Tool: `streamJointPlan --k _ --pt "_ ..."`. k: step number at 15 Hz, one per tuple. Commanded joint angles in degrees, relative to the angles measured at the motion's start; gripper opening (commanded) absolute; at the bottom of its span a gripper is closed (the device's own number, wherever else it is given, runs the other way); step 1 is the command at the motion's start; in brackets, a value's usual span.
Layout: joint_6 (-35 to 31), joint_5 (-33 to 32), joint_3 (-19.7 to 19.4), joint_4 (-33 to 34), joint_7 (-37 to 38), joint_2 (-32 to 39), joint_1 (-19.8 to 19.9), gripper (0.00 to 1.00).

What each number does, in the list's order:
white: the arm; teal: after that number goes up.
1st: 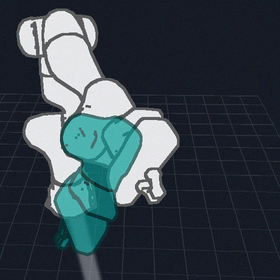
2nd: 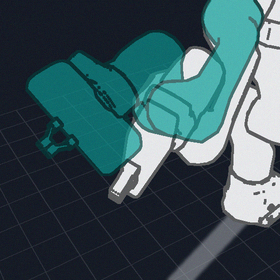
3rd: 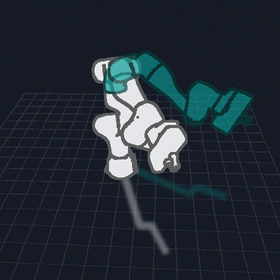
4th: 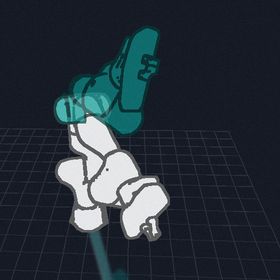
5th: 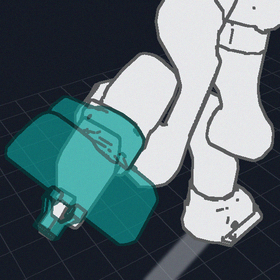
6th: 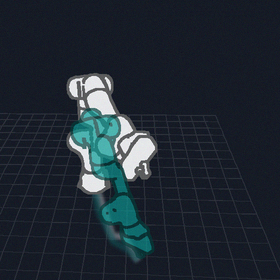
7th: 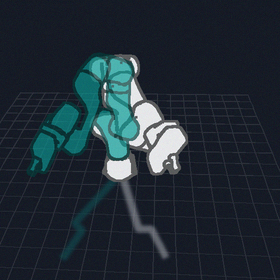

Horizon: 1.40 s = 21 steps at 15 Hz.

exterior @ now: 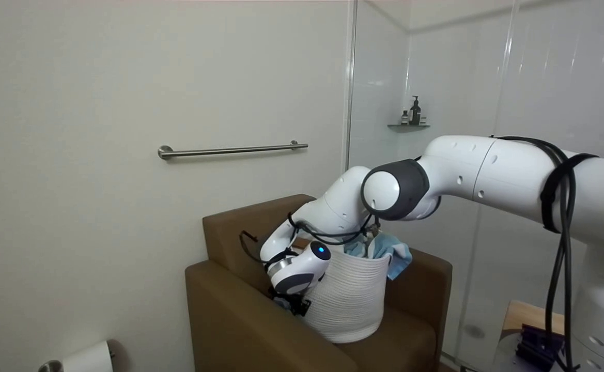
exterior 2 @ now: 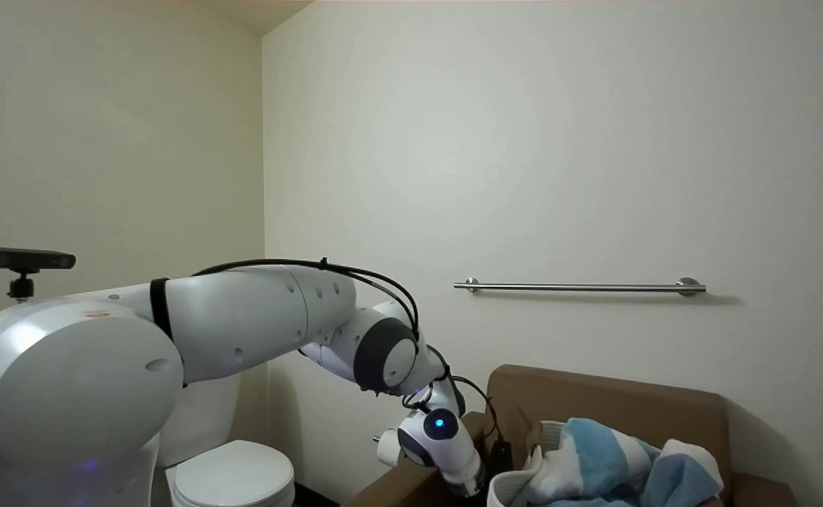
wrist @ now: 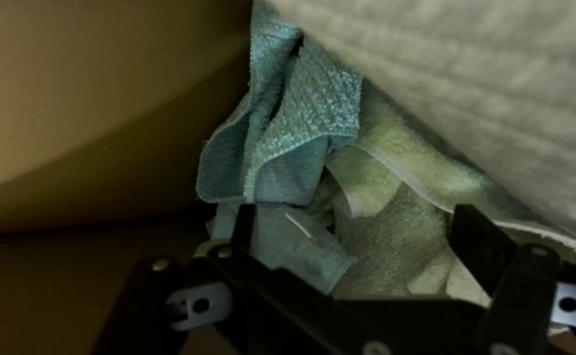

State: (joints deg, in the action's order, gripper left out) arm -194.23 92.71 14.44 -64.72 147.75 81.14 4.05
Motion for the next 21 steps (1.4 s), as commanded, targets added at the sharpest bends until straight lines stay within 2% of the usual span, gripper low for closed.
streamJointPlan --k 1,2,5,6,12,14,15,16,19,20,21 --pt "4.8 2.3 0.9 -5.7 -3.1 -3.1 2.0 1.00" --pt "6.8 -1.8 2.1 -7.6 -0.4 -3.4 3.4 1.00" --pt "10.1 -6.8 -0.8 -7.4 6.6 -2.1 2.1 1.00" --pt "10.2 -1.9 -0.8 -5.4 0.9 -1.1 2.3 1.00" --pt "6.7 1.1 -1.3 -10.2 1.2 -1.9 1.4 1.00" --pt "2.0 2.6 -2.4 -8.8 2.0 -0.6 -0.6 1.00" --pt "-1.0 0.0 -0.8 -8.8 3.3 0.0 0.0 1.00" --pt "-1.2 3.4 -2.6 -9.0 1.3 -0.2 -1.6 1.00" --pt "-3.1 5.2 -2.4 -10.2 -0.3 -0.1 -2.1 1.00" --pt "-6.4 3.0 1.5 -10.5 -1.6 0.4 0.7 1.00" --pt "-7.4 4.2 2.7 -10.0 -3.9 0.7 1.6 1.00"
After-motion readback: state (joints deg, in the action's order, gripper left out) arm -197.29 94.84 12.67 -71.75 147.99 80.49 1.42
